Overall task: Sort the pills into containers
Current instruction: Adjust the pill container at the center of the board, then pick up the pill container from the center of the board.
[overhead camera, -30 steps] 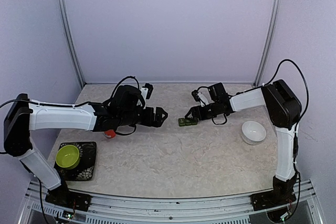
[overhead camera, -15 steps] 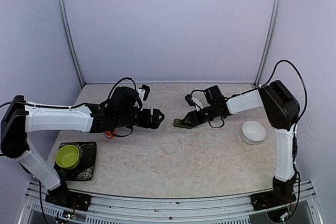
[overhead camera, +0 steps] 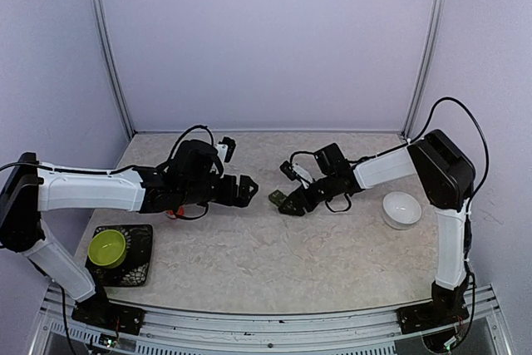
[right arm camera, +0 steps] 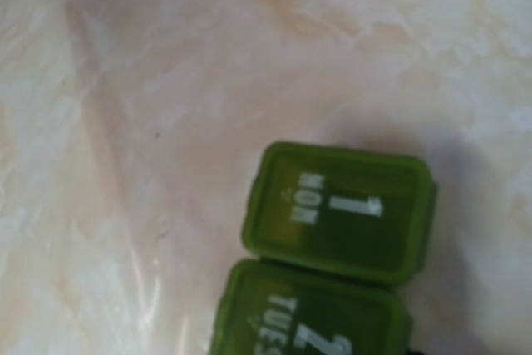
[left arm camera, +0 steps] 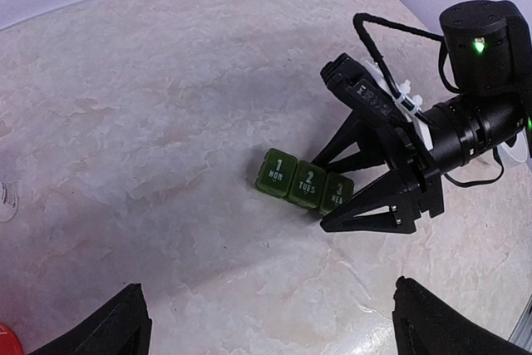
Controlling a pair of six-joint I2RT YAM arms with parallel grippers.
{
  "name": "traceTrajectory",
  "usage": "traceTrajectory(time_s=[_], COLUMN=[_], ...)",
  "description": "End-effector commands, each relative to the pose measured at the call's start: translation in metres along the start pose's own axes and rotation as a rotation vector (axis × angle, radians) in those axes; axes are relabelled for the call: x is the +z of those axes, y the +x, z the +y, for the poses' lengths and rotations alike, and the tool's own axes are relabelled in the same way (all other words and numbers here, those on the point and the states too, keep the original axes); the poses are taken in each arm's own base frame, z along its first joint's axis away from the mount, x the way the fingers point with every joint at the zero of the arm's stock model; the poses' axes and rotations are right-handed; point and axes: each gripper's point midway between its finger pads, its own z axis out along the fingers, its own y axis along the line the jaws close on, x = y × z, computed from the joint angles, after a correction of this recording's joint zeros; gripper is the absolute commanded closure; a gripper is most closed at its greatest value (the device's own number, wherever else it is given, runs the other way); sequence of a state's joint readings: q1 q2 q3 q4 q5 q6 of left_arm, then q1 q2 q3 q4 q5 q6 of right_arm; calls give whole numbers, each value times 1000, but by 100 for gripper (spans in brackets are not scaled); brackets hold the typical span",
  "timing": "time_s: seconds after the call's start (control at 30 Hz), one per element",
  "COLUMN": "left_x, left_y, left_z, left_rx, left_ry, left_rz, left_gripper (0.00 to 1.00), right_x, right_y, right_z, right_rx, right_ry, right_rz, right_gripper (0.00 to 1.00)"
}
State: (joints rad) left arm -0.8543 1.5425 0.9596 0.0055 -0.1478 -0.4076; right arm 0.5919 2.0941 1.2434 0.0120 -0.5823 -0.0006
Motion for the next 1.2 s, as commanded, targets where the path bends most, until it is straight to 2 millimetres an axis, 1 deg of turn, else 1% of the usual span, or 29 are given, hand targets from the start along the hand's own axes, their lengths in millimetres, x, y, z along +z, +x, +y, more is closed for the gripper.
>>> traceTrajectory(time_s=[0.0, 0.1, 0.2, 0.33, 0.43, 0.5, 0.57, 0.73, 0.87, 0.93, 1.1, 1.17], left_x=[-9, -10, -10, -8, -8, -9, -10, -13, -11, -11, -10, -9], left_y=[0, 3, 5, 6, 9, 10, 11, 15, 17, 17, 21, 23], left_z=[1, 3, 3, 3, 4, 5, 6, 9, 8, 8, 9, 11], left_rx=[-2, -5, -10, -17, -20, -21, -24, -28, -31, -33, -35, -35], left_ry=[-4, -5, -3, -2, -2, -6, -7, -11, -4, -3, -6, -10], left_rz=[-12, -12, -10, -7, -4, -4, -6, -3, -1, 0, 5, 8], left_gripper=[1, 1, 1, 1, 1, 1, 1, 1, 1, 1, 1, 1], right_x=[-10, -13, -10, -1, 8, 11, 13, 12, 11, 12, 11, 11], right_y=[8, 10, 11, 4, 2, 0, 1, 7, 7, 6, 1, 0], right_z=[-5, -12, -14, -5, 0, -1, -5, -14, -20, -21, -21, -19], right_rx=[-34, -45, -36, -51, -62, -67, -67, -63, -66, -69, -90, -97], right_ry=[103, 184, 226, 242, 251, 269, 295, 344, 375, 379, 380, 371], right_rz=[32, 43, 67, 77, 82, 81, 84, 95, 92, 89, 79, 76], right_gripper=[34, 34, 29, 23, 21, 22, 23, 29, 33, 35, 46, 49])
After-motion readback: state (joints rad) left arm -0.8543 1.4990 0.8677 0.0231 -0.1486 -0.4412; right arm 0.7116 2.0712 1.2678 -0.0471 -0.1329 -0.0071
